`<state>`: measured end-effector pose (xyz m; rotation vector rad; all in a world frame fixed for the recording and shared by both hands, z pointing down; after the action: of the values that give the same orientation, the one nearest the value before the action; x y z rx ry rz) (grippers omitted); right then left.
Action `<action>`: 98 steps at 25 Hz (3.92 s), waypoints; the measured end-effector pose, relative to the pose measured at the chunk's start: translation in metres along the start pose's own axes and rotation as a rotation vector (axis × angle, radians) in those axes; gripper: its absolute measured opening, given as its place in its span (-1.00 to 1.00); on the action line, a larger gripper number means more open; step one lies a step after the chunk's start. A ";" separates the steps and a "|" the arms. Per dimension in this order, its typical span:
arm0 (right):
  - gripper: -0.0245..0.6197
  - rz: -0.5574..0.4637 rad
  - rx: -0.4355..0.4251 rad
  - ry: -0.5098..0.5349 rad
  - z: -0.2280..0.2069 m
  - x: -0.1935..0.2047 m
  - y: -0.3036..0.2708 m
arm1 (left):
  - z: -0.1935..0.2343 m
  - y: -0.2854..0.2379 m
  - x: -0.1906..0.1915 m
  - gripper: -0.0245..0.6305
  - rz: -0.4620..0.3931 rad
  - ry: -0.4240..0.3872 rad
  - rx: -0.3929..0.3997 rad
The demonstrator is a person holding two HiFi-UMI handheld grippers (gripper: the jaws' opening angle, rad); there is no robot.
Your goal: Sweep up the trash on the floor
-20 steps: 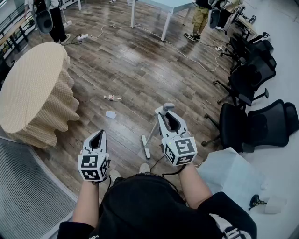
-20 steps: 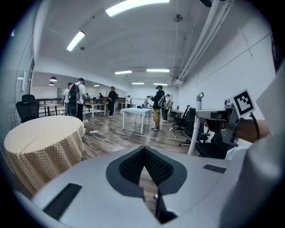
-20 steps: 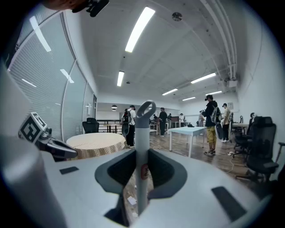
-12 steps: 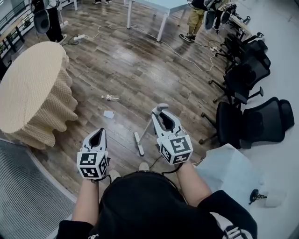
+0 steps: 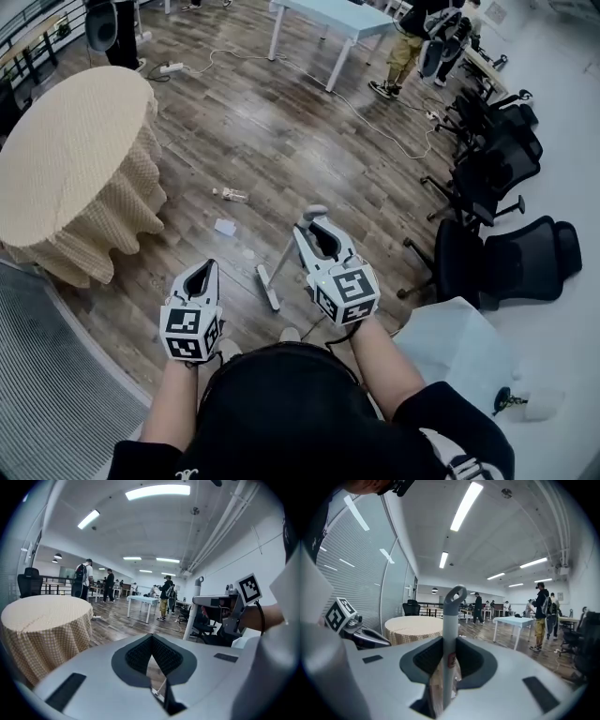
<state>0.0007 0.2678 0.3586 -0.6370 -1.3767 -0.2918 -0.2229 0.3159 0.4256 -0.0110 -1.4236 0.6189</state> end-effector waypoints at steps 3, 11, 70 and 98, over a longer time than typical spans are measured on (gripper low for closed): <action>-0.63 0.012 -0.005 0.021 0.018 0.000 -0.012 | 0.021 0.013 0.011 -0.94 0.006 0.002 -0.002; -0.63 0.036 -0.046 0.026 0.056 0.005 -0.049 | 0.075 0.027 0.032 -0.94 0.033 0.094 -0.045; -0.57 0.223 -0.173 -0.033 -0.270 0.143 -0.237 | 0.024 -0.261 -0.071 -0.94 0.149 0.136 -0.174; -0.61 0.160 -0.034 -0.026 -0.354 0.114 -0.195 | -0.009 -0.277 -0.062 -0.94 0.174 0.093 -0.108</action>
<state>0.2044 -0.0735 0.4955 -0.7771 -1.3388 -0.1801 -0.1072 0.0602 0.4685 -0.2484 -1.3737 0.6748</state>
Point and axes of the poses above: the fingertips, and each gripper's own axes: y backward along the fingers, z to its left, x out of its underside, the point moved 6 cm from there along y, backward along the fingers, and after that the axes turned 3 degrees about -x, right-handed, at the moved point
